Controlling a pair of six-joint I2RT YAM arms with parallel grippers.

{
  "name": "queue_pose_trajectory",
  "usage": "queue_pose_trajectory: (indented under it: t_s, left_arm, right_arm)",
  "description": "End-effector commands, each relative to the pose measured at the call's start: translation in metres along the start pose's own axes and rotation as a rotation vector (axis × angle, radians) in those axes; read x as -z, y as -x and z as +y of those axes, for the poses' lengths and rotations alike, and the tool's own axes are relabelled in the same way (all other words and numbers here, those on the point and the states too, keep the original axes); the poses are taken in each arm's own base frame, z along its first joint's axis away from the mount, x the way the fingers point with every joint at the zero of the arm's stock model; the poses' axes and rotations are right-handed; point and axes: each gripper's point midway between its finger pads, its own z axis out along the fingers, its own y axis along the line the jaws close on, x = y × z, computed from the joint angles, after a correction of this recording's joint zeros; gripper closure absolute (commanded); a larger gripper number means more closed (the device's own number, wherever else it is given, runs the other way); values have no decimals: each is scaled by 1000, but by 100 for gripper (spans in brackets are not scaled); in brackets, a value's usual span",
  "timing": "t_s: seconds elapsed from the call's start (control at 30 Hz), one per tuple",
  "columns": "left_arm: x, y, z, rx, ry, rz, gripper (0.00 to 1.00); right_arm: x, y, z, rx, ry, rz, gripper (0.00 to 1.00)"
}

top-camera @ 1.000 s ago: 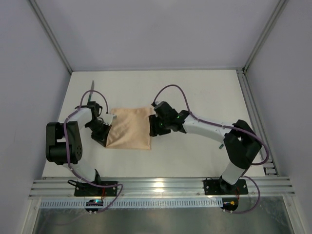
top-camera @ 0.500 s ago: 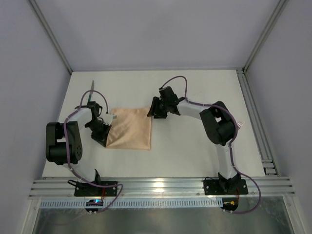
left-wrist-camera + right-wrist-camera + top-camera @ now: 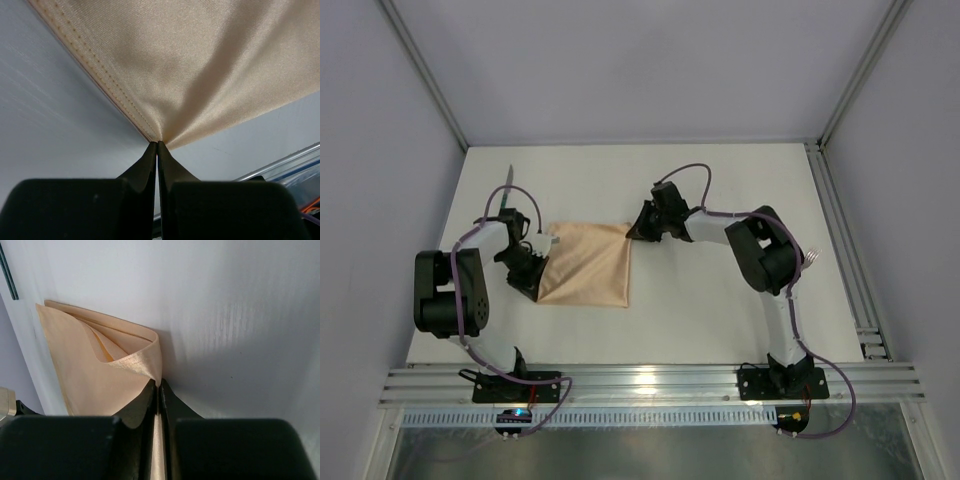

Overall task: Fold the napkin into a case and place the utensils inside
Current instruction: Fold the rectangle-folded napkin at the center of the board.

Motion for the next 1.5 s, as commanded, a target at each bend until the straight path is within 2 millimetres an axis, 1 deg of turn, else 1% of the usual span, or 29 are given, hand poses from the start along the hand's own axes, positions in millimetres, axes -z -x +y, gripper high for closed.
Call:
queue_pose_trajectory:
  t_s: [0.0,0.03,0.07,0.1,0.13,0.17,0.2,0.23,0.27,0.3,0.33,0.4,0.43,0.5,0.53,0.63,0.67,0.7,0.8,0.9,0.93,1.0,1.07,1.1,1.13,1.17,1.23,1.3,1.47]
  left_arm:
    - [-5,13,13,-38,40,-28,99]
    - [-4,15,13,-38,37,-36,99]
    - [0,21,12,-41,34,-50,98]
    - [4,24,11,-48,34,-66,98]
    - [7,27,10,-56,29,-73,94]
    - [10,29,7,-62,18,-84,92]
    - [16,30,6,-72,12,-82,89]
    - [22,31,4,-79,13,-93,81]
    - [25,31,2,-84,9,-101,75]
    - [30,31,-1,-86,2,-107,68]
    - [36,33,-5,-92,-1,-126,66]
    - [43,35,-10,-98,-15,-147,64]
    - [48,35,-12,-94,-12,-153,63]
    - [50,34,-11,-97,6,-146,63]
    - [48,33,-12,-97,10,-140,63]
    - [38,31,-17,-109,1,-108,62]
    - [33,30,-22,-121,-3,-96,62]
    - [30,31,-23,-126,-1,-89,62]
    - [25,34,-23,-139,22,-82,62]
    - [24,39,-20,-135,38,-97,65]
    - [23,40,-20,-133,39,-96,66]
    - [23,42,-19,-127,45,-100,68]
    - [22,40,-20,-121,45,-94,70]
    - [25,39,-24,-107,38,-95,72]
    - [28,38,-27,-107,29,-98,73]
    - [32,38,-30,-117,27,-105,73]
    - [36,37,-29,-130,55,-133,73]
    - [33,37,-20,-130,104,-129,74]
    - [9,34,-11,-101,98,-67,76]
  right_arm:
    - [18,8,7,2,31,-70,95]
    - [21,-2,-4,-9,14,-58,96]
    - [30,2,5,-8,38,-87,96]
    - [34,-1,1,-14,33,-89,96]
    - [37,-14,-14,-30,8,-73,96]
    - [42,-17,-18,-39,0,-80,96]
    - [55,-16,-10,-50,22,-103,96]
    - [61,-33,-28,-65,-16,-86,96]
    - [67,-38,-32,-70,-28,-92,96]
    - [80,-40,-27,-72,-29,-120,96]
    - [85,-57,-43,-83,-68,-100,96]
    - [95,-74,-54,-105,-121,-94,96]
    - [104,-91,-56,-100,-134,-82,96]
    - [112,-108,-64,-126,-178,-80,96]
    - [119,-125,-62,-112,-174,-55,96]
    - [129,-146,-63,-108,-196,-10,73]
    - [135,-157,-72,-102,-239,22,54]
    - [139,-159,-73,-103,-249,28,46]
    - [161,-149,-85,-65,-305,-38,22]
    - [181,-133,-80,31,-332,-84,21]
    - [184,-124,-68,59,-318,-101,21]
    - [188,-115,-65,142,-335,-104,27]
    - [183,-105,-45,202,-291,-107,49]
    - [175,-104,-39,219,-272,-92,66]
    - [170,-105,-31,235,-236,-80,74]
    - [163,-106,-12,254,-147,-64,80]
    - [151,-104,-1,262,-102,-61,92]
    - [144,-102,12,263,-46,-56,96]
    - [123,-93,-15,150,-66,-32,96]
